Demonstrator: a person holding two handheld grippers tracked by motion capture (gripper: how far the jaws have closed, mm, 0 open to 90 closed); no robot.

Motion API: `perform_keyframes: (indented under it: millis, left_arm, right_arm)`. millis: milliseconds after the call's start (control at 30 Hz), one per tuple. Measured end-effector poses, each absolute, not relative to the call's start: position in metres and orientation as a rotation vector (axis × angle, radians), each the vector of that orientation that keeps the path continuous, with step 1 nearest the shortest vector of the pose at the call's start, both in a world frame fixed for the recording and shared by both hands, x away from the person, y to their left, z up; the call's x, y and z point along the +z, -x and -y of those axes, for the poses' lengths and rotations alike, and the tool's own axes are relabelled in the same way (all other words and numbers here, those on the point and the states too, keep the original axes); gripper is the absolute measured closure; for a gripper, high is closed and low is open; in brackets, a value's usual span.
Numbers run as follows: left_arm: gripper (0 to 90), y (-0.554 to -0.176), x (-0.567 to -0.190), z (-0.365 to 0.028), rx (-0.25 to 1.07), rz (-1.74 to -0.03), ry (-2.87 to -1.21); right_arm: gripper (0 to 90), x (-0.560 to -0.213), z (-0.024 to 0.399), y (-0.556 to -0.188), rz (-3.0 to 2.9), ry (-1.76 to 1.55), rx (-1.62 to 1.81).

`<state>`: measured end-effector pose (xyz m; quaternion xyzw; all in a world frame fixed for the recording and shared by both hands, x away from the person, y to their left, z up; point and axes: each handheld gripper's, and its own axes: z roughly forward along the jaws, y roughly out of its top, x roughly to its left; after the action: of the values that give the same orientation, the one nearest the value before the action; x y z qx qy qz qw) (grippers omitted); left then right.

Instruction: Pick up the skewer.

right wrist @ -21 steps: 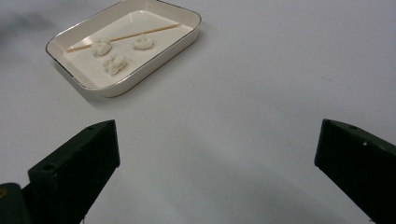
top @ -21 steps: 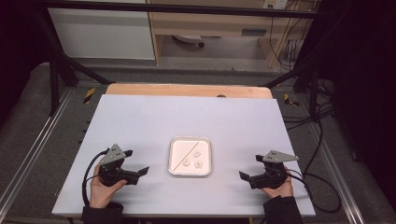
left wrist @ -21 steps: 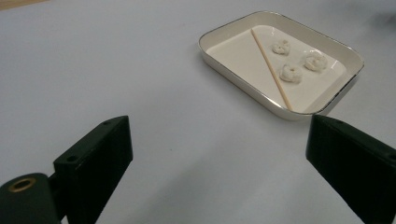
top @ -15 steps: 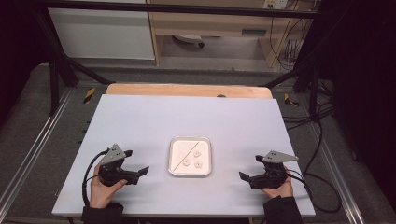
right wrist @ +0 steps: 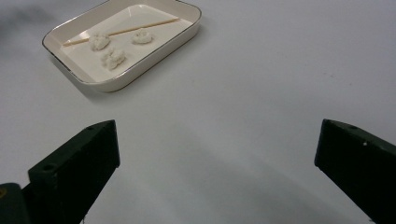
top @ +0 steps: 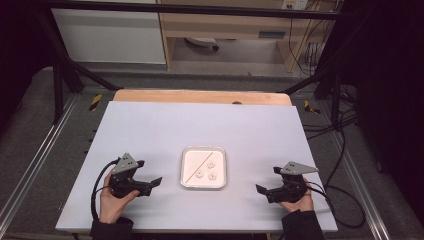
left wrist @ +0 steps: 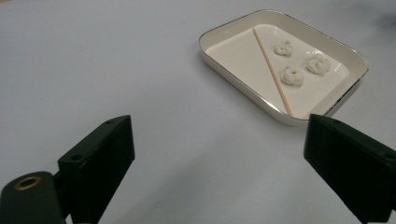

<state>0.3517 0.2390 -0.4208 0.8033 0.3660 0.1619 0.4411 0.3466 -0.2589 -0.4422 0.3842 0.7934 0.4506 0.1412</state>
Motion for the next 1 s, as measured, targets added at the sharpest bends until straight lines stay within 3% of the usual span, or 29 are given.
perform_keyframes:
  millis: [1000]
  left_arm:
    - [13.5, -0.37, -0.405, -0.159, 0.413, -0.882, -2.13]
  right_arm:
    - [0.7, -0.442, 0.259, -0.347, -2.295, -1.101, 1.29]
